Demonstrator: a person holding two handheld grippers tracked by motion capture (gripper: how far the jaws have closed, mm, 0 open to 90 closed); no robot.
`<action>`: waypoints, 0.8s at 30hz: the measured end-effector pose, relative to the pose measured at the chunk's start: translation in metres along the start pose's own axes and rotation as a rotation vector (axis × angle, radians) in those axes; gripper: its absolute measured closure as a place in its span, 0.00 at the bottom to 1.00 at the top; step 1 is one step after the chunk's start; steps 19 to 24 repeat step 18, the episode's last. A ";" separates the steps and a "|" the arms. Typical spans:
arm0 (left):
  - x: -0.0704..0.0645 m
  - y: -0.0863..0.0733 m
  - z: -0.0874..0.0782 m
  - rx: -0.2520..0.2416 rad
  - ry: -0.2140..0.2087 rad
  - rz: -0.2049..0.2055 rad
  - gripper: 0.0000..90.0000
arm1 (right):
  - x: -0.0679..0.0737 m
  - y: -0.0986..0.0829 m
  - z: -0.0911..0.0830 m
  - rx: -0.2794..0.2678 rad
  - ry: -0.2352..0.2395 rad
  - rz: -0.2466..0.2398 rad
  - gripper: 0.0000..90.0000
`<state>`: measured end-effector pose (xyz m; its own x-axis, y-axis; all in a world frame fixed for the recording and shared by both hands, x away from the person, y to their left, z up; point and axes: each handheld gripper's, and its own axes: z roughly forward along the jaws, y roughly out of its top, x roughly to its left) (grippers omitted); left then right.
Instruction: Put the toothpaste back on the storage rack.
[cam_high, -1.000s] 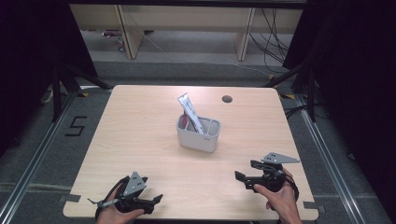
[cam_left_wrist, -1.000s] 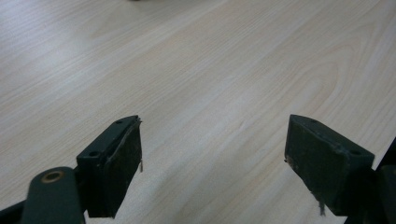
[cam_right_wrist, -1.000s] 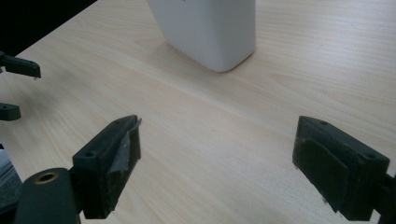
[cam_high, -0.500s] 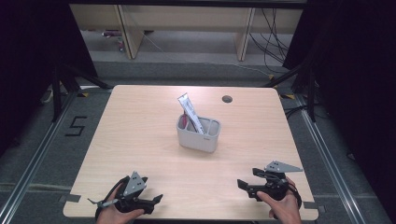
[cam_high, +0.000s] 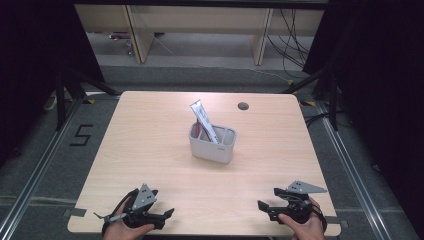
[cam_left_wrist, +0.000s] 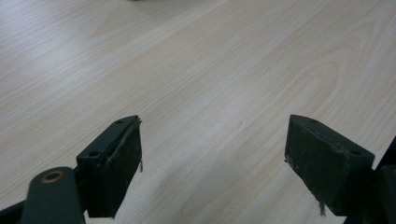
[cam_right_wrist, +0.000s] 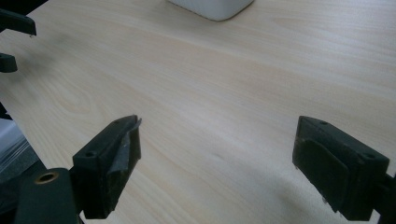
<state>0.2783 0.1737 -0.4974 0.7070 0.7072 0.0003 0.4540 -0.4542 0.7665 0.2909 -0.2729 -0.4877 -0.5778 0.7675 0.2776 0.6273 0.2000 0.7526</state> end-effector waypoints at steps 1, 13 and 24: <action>0.000 0.000 0.000 0.000 0.000 0.000 0.20 | -0.001 -0.001 -0.001 0.009 -0.007 -0.011 0.18; 0.000 0.000 0.001 -0.002 -0.003 -0.009 0.20 | 0.000 -0.012 -0.009 0.021 0.008 0.026 0.18; 0.000 0.000 0.001 -0.001 -0.005 -0.010 0.20 | -0.005 -0.013 -0.010 0.012 0.004 0.001 0.18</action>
